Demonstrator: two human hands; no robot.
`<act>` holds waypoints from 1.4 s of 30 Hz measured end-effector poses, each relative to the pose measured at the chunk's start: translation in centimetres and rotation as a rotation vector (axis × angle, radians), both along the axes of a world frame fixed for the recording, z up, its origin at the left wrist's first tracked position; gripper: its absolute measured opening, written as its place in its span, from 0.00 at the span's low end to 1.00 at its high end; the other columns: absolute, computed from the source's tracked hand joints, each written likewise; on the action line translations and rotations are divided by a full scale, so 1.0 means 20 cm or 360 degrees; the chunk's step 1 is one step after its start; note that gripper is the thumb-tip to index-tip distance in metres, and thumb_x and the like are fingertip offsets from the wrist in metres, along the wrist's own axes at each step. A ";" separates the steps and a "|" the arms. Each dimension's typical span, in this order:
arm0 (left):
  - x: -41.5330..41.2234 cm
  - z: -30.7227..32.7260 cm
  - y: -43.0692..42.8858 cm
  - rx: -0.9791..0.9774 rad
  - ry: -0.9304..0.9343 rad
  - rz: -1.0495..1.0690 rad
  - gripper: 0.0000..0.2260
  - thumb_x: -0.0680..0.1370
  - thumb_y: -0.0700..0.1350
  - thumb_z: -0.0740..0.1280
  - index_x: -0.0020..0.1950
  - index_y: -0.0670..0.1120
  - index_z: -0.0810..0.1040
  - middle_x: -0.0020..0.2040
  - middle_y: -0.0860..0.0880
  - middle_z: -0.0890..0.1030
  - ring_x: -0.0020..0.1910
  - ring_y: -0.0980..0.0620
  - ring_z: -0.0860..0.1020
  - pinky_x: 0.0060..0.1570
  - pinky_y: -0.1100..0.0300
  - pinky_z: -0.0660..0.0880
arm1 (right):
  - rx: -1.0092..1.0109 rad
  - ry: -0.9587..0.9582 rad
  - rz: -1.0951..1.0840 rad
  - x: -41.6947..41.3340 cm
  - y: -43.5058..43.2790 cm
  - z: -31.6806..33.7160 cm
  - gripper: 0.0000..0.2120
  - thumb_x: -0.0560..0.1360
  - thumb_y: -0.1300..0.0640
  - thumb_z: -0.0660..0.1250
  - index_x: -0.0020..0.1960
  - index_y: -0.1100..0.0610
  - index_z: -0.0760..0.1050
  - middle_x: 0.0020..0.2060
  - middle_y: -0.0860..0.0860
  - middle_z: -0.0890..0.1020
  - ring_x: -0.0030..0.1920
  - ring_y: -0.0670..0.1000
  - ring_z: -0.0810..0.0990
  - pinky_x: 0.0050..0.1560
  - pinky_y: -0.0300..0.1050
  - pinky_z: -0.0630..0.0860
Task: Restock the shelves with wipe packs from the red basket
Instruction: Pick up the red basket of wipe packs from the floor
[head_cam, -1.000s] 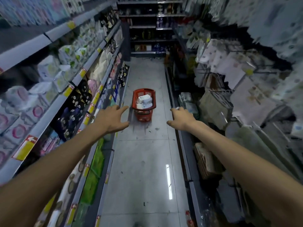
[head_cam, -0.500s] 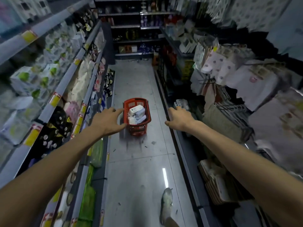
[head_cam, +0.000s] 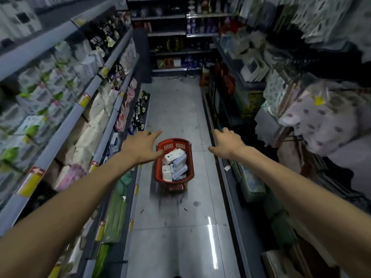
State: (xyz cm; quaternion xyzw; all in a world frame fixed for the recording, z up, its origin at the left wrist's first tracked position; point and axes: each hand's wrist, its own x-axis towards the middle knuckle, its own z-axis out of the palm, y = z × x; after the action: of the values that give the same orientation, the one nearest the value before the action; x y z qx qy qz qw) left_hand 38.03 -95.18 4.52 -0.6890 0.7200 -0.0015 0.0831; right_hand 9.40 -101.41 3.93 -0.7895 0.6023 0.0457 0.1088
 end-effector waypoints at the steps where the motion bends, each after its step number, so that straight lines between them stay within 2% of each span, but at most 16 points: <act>1: 0.02 -0.01 -0.08 0.0000 -0.0009 0.0010 0.42 0.74 0.72 0.55 0.84 0.54 0.57 0.70 0.41 0.75 0.67 0.38 0.75 0.57 0.45 0.77 | 0.0004 -0.0007 0.0006 0.02 -0.09 -0.01 0.36 0.78 0.40 0.66 0.80 0.53 0.59 0.73 0.61 0.68 0.71 0.64 0.69 0.70 0.59 0.69; 3: 0.08 -0.05 -0.24 -0.0003 -0.0004 0.0020 0.39 0.77 0.70 0.59 0.84 0.55 0.56 0.70 0.41 0.74 0.68 0.39 0.75 0.57 0.45 0.77 | 0.0018 -0.0020 0.0024 0.08 -0.27 -0.03 0.36 0.78 0.40 0.66 0.80 0.53 0.58 0.73 0.61 0.68 0.72 0.64 0.68 0.70 0.59 0.69; 8: 0.26 -0.17 -0.63 0.0053 0.0024 0.0068 0.42 0.71 0.71 0.54 0.83 0.55 0.57 0.72 0.41 0.73 0.69 0.39 0.74 0.61 0.42 0.76 | 0.0044 0.0016 0.0081 0.28 -0.72 -0.12 0.34 0.78 0.41 0.66 0.79 0.54 0.61 0.72 0.61 0.70 0.71 0.63 0.69 0.70 0.59 0.69; 12: 0.49 -0.24 -1.00 0.0041 0.0067 0.0102 0.38 0.78 0.69 0.61 0.84 0.56 0.55 0.75 0.42 0.71 0.71 0.39 0.73 0.63 0.42 0.74 | 0.0058 0.0058 0.0120 0.49 -1.10 -0.17 0.34 0.78 0.41 0.66 0.78 0.53 0.62 0.71 0.60 0.70 0.71 0.63 0.70 0.70 0.59 0.70; 19: 0.88 -0.32 -1.56 0.0057 0.0134 0.0233 0.36 0.79 0.68 0.62 0.83 0.56 0.56 0.71 0.42 0.74 0.68 0.39 0.75 0.59 0.44 0.77 | 0.0113 0.0163 0.0163 0.82 -1.74 -0.21 0.32 0.79 0.41 0.66 0.78 0.53 0.62 0.71 0.61 0.70 0.70 0.63 0.70 0.69 0.58 0.70; 23: 1.01 -0.44 -1.73 0.0135 0.0168 0.0343 0.38 0.78 0.68 0.61 0.84 0.54 0.57 0.69 0.42 0.75 0.67 0.39 0.76 0.59 0.45 0.77 | 0.0167 0.0213 0.0262 0.95 -2.04 -0.30 0.33 0.79 0.41 0.66 0.78 0.54 0.61 0.71 0.61 0.70 0.70 0.64 0.71 0.69 0.59 0.71; 27: 1.11 -0.61 -1.88 0.0225 0.0204 0.0458 0.38 0.77 0.69 0.60 0.83 0.54 0.59 0.67 0.42 0.77 0.63 0.40 0.78 0.54 0.48 0.77 | 0.0223 0.0243 0.0378 1.07 -2.35 -0.46 0.34 0.79 0.41 0.66 0.78 0.54 0.61 0.70 0.61 0.71 0.70 0.64 0.71 0.68 0.59 0.70; 30: 1.15 -0.79 -1.98 0.0276 0.0269 0.0639 0.40 0.74 0.70 0.55 0.83 0.53 0.62 0.66 0.42 0.77 0.63 0.39 0.77 0.55 0.48 0.78 | 0.0292 0.0311 0.0528 1.17 -2.61 -0.63 0.34 0.79 0.41 0.65 0.79 0.54 0.61 0.71 0.61 0.70 0.70 0.64 0.70 0.68 0.57 0.70; 33: 1.15 -1.01 -2.06 0.0400 0.0351 0.0842 0.36 0.80 0.66 0.62 0.84 0.52 0.58 0.73 0.41 0.73 0.71 0.39 0.73 0.64 0.47 0.74 | 0.0385 0.0330 0.0684 1.28 -2.87 -0.85 0.34 0.79 0.41 0.65 0.79 0.54 0.61 0.71 0.61 0.71 0.69 0.64 0.71 0.69 0.57 0.71; 36: 1.09 -1.29 -2.03 0.0510 0.0590 0.1128 0.37 0.80 0.64 0.65 0.84 0.52 0.57 0.75 0.43 0.71 0.74 0.40 0.71 0.69 0.47 0.72 | 0.0518 0.0363 0.0854 1.37 -3.06 -1.12 0.33 0.79 0.42 0.65 0.79 0.55 0.61 0.70 0.62 0.71 0.69 0.64 0.71 0.68 0.56 0.71; 42: 0.80 -1.97 -1.75 0.0837 0.0946 0.1747 0.39 0.76 0.73 0.62 0.83 0.58 0.59 0.75 0.43 0.73 0.72 0.41 0.74 0.68 0.44 0.73 | 0.0736 0.0496 0.1122 1.46 -3.21 -1.75 0.31 0.80 0.42 0.64 0.78 0.56 0.62 0.67 0.63 0.73 0.67 0.65 0.73 0.67 0.58 0.72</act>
State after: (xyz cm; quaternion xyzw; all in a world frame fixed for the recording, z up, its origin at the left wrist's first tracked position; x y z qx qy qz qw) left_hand 54.08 -130.12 -34.87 -0.8828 0.2344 0.4056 0.0352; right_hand 38.65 -165.70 -31.17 -0.8851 0.2795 0.3318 0.1681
